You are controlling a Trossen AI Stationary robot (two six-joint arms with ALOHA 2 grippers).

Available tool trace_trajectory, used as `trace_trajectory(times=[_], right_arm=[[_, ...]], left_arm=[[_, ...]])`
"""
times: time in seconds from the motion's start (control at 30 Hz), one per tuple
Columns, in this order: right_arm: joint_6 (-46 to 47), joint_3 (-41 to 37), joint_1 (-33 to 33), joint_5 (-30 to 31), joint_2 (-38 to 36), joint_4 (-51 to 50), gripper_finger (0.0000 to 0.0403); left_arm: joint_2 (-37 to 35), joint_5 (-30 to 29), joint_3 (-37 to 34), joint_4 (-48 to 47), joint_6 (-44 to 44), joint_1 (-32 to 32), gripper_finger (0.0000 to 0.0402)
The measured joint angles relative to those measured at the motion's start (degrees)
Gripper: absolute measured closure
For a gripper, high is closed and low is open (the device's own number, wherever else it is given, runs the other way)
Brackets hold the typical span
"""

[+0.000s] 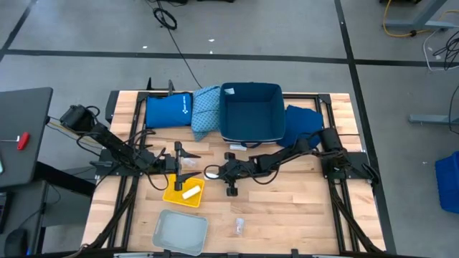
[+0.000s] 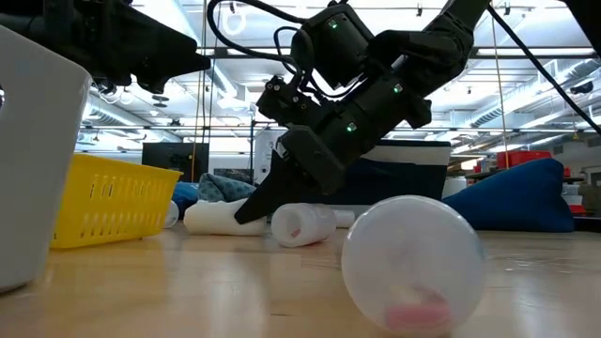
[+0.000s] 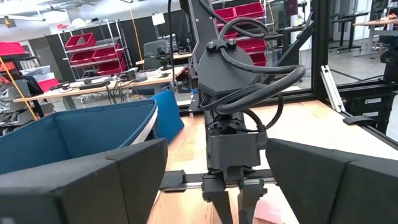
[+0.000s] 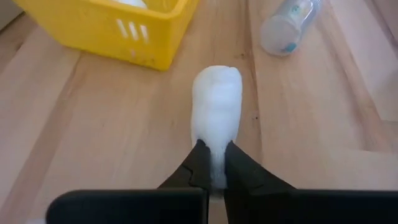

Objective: Pick & place medical supplies in basket/bin
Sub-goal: Put the bottom white rolled gauze into the yellow bin

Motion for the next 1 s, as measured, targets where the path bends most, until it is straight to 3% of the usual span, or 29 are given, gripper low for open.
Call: trace_trajectory(times=[0.2,0.5,0.67,0.87,1.0], right_arm=[[-0.59,-0.04,1.62,1.31,-1.94,-3.49,0.0387],[-0.97,-0.09,5.66,10.19,-7.78,-9.44,0.0387],[-2.06,-1.56,7.98,14.23,-11.09,-7.15,0.0387],[-3.44,-9.7,9.25,17.83,-15.17,6.53,0.0387],[-6.21,-19.28,9.71,18.07,-17.34,27.32,0.0387]], left_arm=[[0.0,0.0,0.04,-0.44,-0.17,0.0,0.0122],[0.0,0.17,0.04,-1.3,-0.81,0.0,0.0122],[0.0,0.78,0.04,-1.3,-0.81,-0.04,0.0122],[0.0,3.31,0.04,-1.03,-0.93,-0.11,0.0122],[0.0,4.5,0.04,-0.39,-0.86,-0.09,0.0122]])
